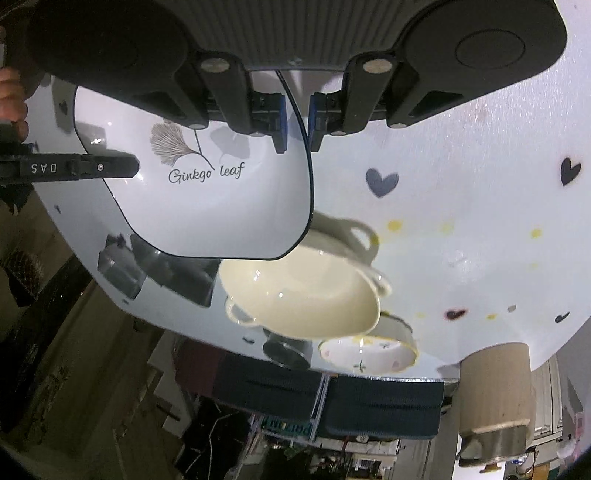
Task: Organize plates and bowls
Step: 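Lift the white plate off the table with both grippers, then carry the plate with both grippers and lower it beside the cream bowl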
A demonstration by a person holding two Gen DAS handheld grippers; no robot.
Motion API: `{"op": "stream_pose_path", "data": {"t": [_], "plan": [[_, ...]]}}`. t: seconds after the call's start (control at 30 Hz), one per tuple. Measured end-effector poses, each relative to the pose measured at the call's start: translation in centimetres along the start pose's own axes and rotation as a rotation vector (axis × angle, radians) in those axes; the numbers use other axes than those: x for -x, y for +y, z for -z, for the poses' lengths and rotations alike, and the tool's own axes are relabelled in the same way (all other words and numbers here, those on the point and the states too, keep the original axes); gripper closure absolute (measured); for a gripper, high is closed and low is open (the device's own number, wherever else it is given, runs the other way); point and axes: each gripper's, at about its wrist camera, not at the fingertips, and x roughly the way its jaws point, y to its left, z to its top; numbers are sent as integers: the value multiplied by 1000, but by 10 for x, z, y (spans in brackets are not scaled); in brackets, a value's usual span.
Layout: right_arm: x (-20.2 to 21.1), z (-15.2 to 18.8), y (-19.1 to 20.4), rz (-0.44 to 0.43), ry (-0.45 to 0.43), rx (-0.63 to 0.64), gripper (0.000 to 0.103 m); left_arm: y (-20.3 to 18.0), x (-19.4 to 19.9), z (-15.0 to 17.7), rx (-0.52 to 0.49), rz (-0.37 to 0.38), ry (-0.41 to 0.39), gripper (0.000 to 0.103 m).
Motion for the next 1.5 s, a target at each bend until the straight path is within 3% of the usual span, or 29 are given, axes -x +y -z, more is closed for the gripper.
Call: {"op": "stream_pose_path", "data": {"t": [0.63,1.5], "plan": [[-25,5,-4,55,79,4,90,1,-28,8,7,-25,92,89],[-42,2,-6,81,130,-5,87,0,-30,3,-13,-39,92,90]]}}
